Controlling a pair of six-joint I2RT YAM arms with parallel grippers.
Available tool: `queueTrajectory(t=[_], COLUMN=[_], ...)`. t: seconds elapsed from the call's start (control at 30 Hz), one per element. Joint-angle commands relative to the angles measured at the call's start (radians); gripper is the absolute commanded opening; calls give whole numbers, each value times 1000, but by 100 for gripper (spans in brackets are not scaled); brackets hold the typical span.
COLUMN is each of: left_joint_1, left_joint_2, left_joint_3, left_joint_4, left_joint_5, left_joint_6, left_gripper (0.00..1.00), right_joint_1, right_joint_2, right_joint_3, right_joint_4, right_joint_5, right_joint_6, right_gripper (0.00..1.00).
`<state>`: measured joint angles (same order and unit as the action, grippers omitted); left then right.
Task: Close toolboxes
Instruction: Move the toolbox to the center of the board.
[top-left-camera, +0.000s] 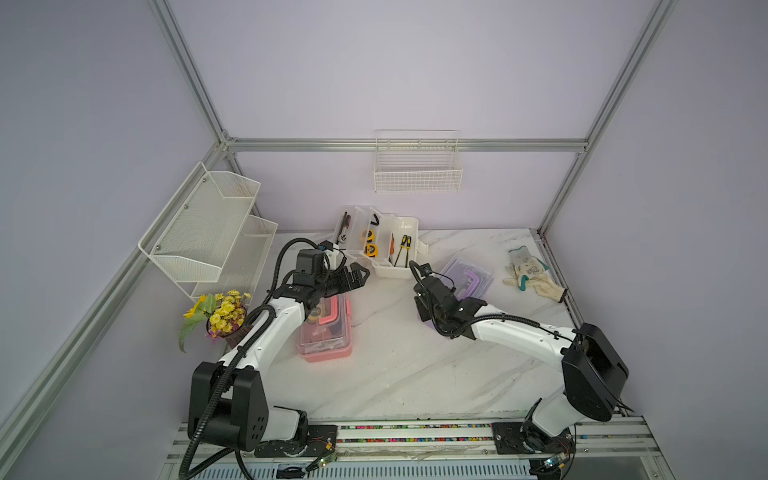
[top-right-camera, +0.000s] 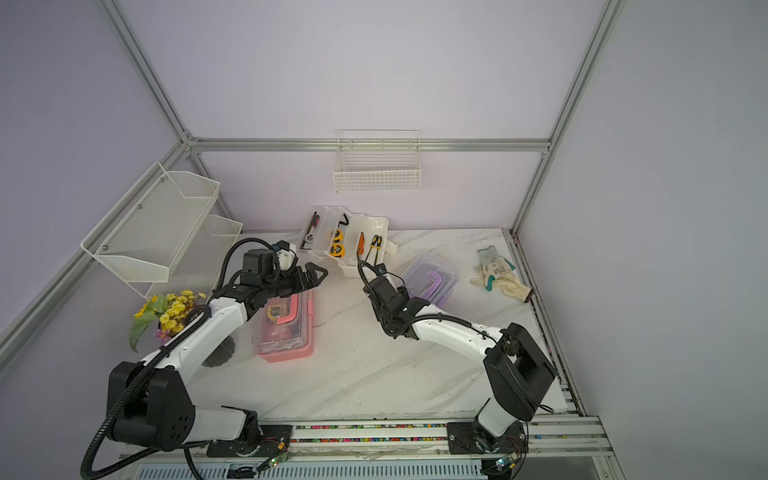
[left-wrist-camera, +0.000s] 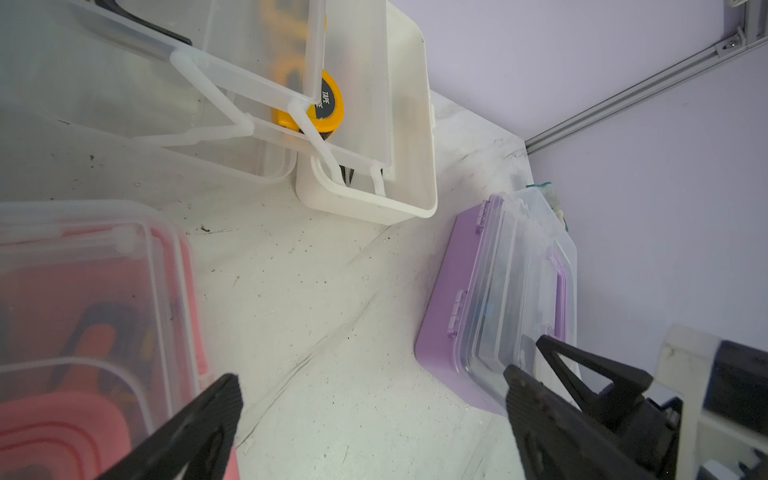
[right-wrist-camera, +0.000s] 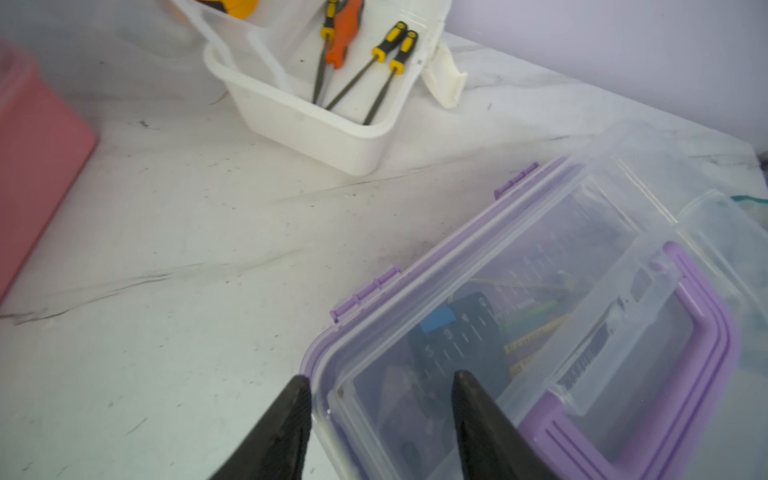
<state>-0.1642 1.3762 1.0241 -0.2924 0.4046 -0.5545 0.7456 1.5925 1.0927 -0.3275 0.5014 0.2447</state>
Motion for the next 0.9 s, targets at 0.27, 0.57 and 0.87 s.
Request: queueTrajectory(t=[0.27,0.57,0.87], left_joint_1=[-84,-135,-154], left_joint_2=[25,81,45], left_joint_3=[16,34,14], left_joint_4=[49,81,99], left_joint_5=[-1,5,33], left_joint_6=[-12,-20,-47], left_gripper=[100,100,100], right_joint_1=[-150,-358,-578], right_joint_2=[-15,-376,-296], right_joint_3=[76,-104,-187], right_joint_4=[-76,-127,27], right_joint_5=[-185,-348,-580], right_joint_6=[69,383,529], right_gripper=[61,88,82])
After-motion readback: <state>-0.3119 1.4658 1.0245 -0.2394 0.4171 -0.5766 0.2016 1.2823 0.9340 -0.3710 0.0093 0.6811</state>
